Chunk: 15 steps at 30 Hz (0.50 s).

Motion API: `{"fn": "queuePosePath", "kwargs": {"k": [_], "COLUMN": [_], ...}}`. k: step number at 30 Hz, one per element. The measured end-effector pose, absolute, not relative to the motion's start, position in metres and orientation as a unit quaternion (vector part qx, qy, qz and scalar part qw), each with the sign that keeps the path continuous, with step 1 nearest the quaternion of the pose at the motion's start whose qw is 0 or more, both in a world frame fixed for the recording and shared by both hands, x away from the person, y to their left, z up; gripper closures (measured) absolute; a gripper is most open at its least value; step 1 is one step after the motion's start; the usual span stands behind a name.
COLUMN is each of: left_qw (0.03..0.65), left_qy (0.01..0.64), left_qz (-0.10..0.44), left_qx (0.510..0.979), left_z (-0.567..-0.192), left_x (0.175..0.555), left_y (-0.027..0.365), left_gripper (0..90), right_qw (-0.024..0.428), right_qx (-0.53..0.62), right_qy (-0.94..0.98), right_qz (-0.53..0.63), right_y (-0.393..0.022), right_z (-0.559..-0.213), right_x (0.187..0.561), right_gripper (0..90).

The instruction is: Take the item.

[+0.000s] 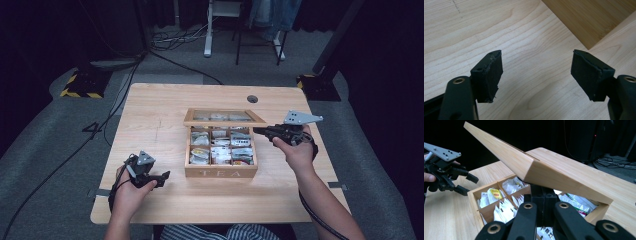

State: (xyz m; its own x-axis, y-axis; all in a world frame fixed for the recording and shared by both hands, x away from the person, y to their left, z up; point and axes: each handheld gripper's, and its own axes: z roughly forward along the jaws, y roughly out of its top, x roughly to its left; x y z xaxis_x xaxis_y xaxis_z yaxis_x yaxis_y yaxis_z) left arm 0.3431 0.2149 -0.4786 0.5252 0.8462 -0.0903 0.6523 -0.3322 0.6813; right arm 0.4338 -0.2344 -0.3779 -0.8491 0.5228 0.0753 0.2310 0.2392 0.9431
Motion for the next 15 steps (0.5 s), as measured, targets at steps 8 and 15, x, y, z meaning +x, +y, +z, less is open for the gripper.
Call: {"fn": "queuePosePath", "kwargs": {"k": [8,15], "left_qw": [0.332,0.338], "left_qy": [0.457,0.436], "left_qz": [0.168,0.178], "left_qx": [0.808,0.815], "left_z": [-0.447,-0.428], "left_x": [0.342,0.336], "left_y": [0.214,0.207], "left_gripper": [26.6,26.7], "right_qw": [0.121,0.121], "right_qx": [0.235,0.234], "right_qy": [0.774,0.77], "right_qz": [0.575,0.581], "right_y": [-0.231,-0.228], "right_z": [-0.376,-0.374], "right_x": [0.438,0.441], "right_gripper": [90.0,90.0]}}
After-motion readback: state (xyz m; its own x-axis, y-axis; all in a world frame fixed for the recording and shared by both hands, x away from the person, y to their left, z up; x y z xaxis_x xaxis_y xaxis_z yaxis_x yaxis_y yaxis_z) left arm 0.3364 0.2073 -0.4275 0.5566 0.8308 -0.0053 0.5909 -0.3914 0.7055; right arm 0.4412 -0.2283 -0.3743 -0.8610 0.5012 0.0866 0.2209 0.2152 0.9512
